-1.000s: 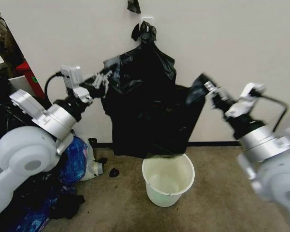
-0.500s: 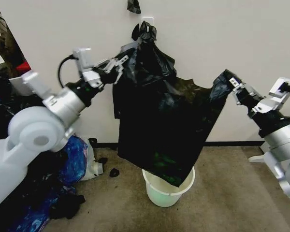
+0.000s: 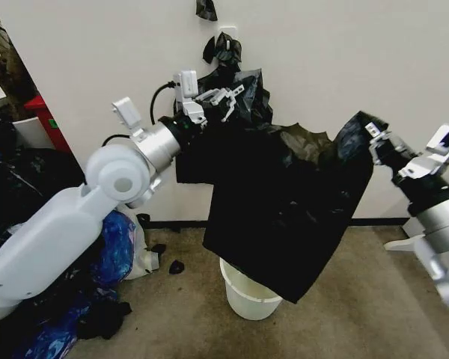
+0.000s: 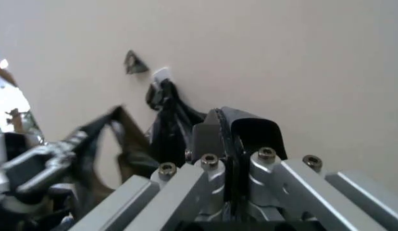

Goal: Place the garbage bag over the trash bin.

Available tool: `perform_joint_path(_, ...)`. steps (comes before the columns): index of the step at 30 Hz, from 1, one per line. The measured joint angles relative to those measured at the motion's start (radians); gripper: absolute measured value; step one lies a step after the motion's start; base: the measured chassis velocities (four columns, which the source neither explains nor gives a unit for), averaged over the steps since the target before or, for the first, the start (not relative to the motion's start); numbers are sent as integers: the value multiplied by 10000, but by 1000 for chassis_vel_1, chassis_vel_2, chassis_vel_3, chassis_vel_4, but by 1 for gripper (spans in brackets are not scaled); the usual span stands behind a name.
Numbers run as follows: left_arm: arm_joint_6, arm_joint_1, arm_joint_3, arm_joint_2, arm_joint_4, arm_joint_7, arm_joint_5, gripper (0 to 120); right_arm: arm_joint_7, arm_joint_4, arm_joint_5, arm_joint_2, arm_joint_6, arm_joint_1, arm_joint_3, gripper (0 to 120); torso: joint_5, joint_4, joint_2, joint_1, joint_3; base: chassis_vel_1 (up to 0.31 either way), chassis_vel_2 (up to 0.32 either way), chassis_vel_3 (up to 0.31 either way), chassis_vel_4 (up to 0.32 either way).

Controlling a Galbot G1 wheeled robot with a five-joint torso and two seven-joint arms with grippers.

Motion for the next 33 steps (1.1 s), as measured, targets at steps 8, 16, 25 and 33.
perform_joint_path(8,-230,687,104,-583,399,6,630,0,-57,-568,-593,91,198,896,-998,0,-5,3,0,0,1,0,0,0,0)
perform_joint_path(16,-238,-121,234,-935,534,-105,630,0,107,-820,-665,52,223,1753,-1570,0,-1,-6,0,0,0,0,0,0,0)
perform_joint_path(25,-229,1620,-414,-754,94,-220,960,0,134,-724,-1166,731,187,1543,-2465,0,-7,2,0,0,-1,0,0,0,0)
perform_joint_path(33,-376,2816,-841,-768,-111,-273,1536,0,-198,-714,-2063,1447,192,124,-2723,0,-6,0,0,0,-2,0,0,0,0)
